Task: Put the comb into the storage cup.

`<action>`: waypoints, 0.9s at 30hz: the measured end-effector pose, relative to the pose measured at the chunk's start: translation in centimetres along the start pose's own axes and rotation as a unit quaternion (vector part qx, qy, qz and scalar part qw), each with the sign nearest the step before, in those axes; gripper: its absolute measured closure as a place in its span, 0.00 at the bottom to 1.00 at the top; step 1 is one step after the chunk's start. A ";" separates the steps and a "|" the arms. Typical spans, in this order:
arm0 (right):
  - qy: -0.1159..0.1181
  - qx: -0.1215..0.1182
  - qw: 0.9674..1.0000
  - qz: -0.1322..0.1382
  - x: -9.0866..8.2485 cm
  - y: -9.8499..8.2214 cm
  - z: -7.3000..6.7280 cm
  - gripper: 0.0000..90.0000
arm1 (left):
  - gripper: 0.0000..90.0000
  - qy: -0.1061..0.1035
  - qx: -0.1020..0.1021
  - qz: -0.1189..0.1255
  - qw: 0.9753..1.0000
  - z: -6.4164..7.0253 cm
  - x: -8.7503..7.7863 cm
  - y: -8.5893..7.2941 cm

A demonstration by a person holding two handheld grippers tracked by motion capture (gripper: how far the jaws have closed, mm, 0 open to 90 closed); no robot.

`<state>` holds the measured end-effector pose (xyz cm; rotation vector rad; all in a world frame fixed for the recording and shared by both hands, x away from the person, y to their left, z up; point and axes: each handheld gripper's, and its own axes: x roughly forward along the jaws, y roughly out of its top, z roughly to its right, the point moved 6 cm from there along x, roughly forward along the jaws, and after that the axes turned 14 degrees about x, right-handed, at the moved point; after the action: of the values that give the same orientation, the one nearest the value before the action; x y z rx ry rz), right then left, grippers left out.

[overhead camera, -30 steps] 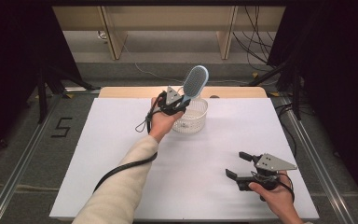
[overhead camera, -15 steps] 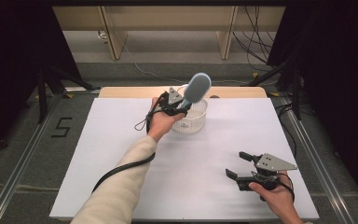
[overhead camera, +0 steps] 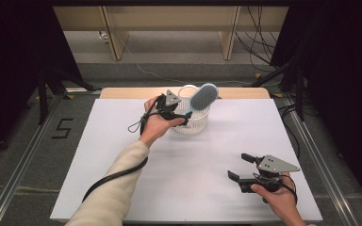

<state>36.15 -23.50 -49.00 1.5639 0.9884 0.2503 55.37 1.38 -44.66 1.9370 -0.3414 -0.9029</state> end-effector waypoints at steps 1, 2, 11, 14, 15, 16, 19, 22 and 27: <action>0.000 0.000 1.000 0.001 0.0 0.0 0.0 0.17 | 0.17 -0.002 -0.002 -0.001 1.000 0.0 -0.2 0.0; 0.000 0.000 1.000 0.001 0.0 0.0 0.0 0.17 | 0.17 -0.005 -0.006 -0.001 1.000 0.0 -0.4 0.1; -0.001 0.000 1.000 0.000 0.0 0.0 0.0 0.17 | 0.05 -0.023 -0.022 -0.008 0.999 0.1 -2.0 -0.4; -0.002 0.000 1.000 -0.001 0.0 0.0 0.0 0.17 | 0.03 -0.024 -0.020 -0.011 0.999 0.2 -2.5 -0.6; -0.002 -0.001 1.000 -0.001 0.0 0.0 0.0 0.17 | 0.03 -0.024 -0.021 -0.011 0.999 0.2 -2.7 -0.7; -0.001 -0.001 1.000 0.000 0.0 0.0 0.0 0.17 | 0.03 -0.025 -0.020 -0.011 0.999 0.3 -2.9 -0.8; -0.002 0.000 1.000 -0.001 0.0 0.0 0.0 0.17 | 0.03 -0.022 -0.019 -0.010 1.000 0.2 -3.4 -0.9; -0.002 0.000 1.000 0.000 0.0 0.0 0.0 0.17 | 0.03 -0.023 -0.017 -0.010 1.000 0.1 -3.9 -1.0; -0.003 0.000 1.000 0.001 0.0 0.0 0.0 0.17 | 0.04 -0.020 -0.021 -0.008 1.000 0.0 -4.7 -1.2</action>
<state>36.16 -23.45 -49.01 1.5643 0.9831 0.2473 51.95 4.66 -43.56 1.8877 -0.3292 -0.9538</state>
